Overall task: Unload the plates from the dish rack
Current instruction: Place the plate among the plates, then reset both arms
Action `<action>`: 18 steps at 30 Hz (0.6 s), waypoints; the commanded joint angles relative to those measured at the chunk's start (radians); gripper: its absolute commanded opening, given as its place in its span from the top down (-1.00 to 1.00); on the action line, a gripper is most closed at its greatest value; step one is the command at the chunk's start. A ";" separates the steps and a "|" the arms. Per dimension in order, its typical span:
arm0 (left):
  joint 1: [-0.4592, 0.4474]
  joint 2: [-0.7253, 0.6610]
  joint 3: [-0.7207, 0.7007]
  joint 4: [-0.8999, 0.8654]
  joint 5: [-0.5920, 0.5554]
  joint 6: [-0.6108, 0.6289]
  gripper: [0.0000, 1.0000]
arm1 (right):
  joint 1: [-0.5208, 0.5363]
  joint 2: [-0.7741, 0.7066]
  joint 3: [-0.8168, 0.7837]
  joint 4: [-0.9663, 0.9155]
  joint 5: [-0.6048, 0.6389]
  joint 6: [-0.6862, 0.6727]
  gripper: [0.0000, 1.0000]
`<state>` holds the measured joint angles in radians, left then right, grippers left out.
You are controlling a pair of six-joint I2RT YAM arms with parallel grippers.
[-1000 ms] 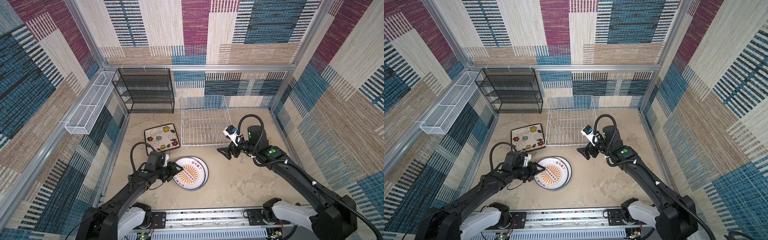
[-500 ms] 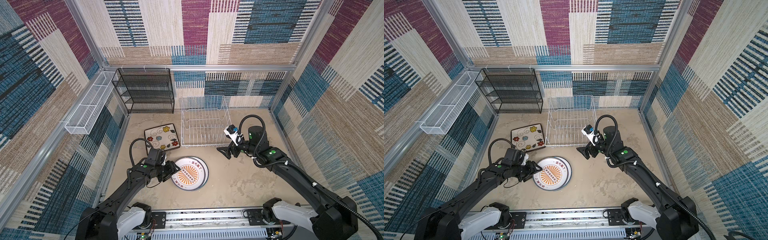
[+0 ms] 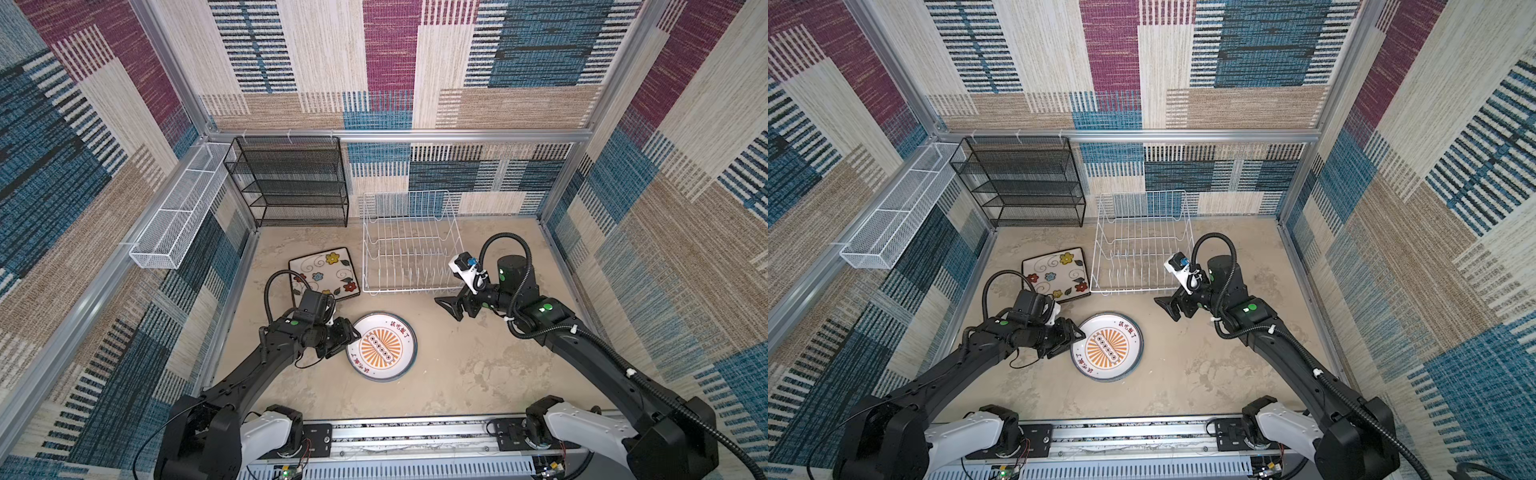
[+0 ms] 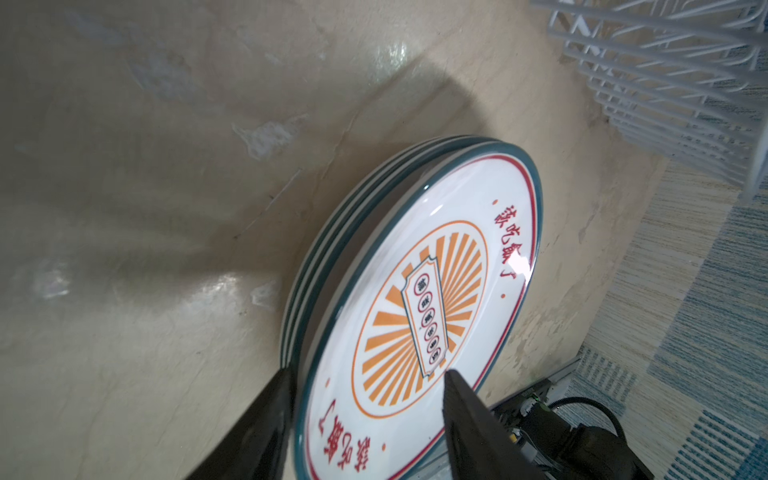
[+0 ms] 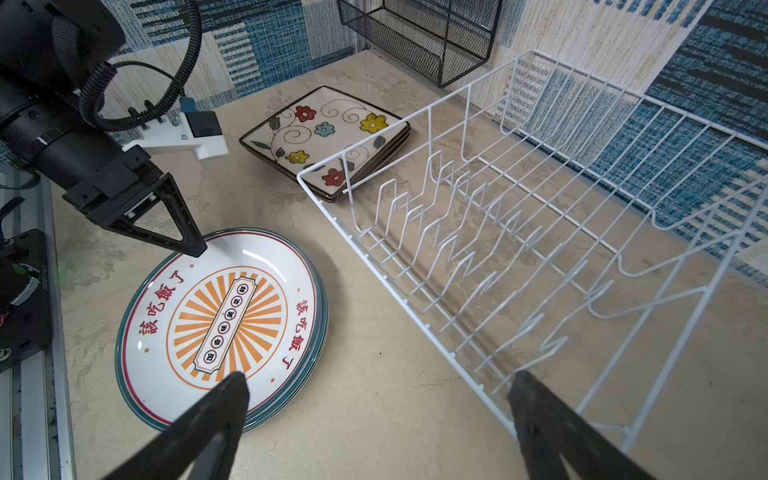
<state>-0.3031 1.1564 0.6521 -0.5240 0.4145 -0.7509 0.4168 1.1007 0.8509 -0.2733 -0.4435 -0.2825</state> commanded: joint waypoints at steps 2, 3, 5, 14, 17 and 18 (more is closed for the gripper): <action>0.002 -0.012 0.013 -0.042 -0.033 0.027 -0.20 | 0.000 -0.016 -0.022 0.074 0.014 0.034 -1.00; 0.001 -0.008 0.025 -0.058 -0.037 0.035 -0.21 | 0.001 -0.017 -0.026 0.080 0.015 0.036 -1.00; 0.001 0.002 0.056 -0.105 -0.054 0.063 -0.22 | 0.001 -0.022 -0.028 0.091 0.034 0.041 -1.00; 0.001 -0.092 0.263 -0.268 -0.333 0.215 -0.40 | -0.001 -0.101 -0.075 0.227 0.364 0.163 -1.00; 0.001 -0.148 0.303 -0.243 -0.512 0.291 -0.76 | -0.007 -0.124 -0.103 0.271 0.529 0.211 -1.00; 0.001 -0.175 0.296 -0.203 -0.576 0.323 -0.77 | -0.016 -0.133 -0.121 0.293 0.579 0.226 -1.00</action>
<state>-0.3031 1.0195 0.9398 -0.7403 0.0734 -0.5495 0.4107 0.9836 0.7536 -0.0807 -0.0814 -0.1291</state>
